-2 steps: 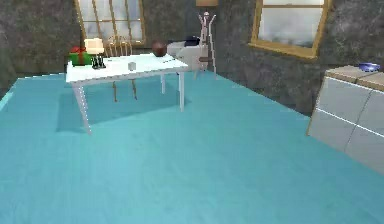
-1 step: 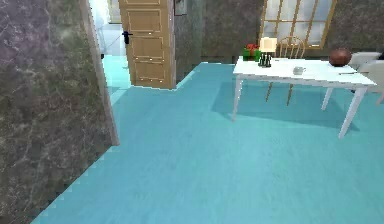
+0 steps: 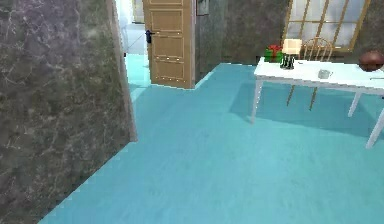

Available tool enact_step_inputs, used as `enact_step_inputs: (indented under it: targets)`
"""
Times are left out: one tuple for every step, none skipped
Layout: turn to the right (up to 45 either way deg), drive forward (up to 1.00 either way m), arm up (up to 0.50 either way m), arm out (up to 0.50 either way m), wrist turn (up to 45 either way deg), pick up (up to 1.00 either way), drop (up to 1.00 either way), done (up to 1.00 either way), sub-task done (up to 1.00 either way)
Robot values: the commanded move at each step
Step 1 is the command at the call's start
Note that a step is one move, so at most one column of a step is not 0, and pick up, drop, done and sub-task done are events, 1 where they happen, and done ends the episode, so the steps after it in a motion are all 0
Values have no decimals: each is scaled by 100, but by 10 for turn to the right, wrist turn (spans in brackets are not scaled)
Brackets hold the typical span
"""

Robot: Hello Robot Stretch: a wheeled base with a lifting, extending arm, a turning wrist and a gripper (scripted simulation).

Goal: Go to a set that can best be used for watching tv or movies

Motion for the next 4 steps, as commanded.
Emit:
enact_step_inputs:
  targets:
    - [0,100,0,0,0,0,0,0,0]
    - [0,100,0,0,0,0,0,0,0]
    - [-60,0,0,0,0,0,0,0,0]
    - [0,25,0,0,0,0,0,0,0]
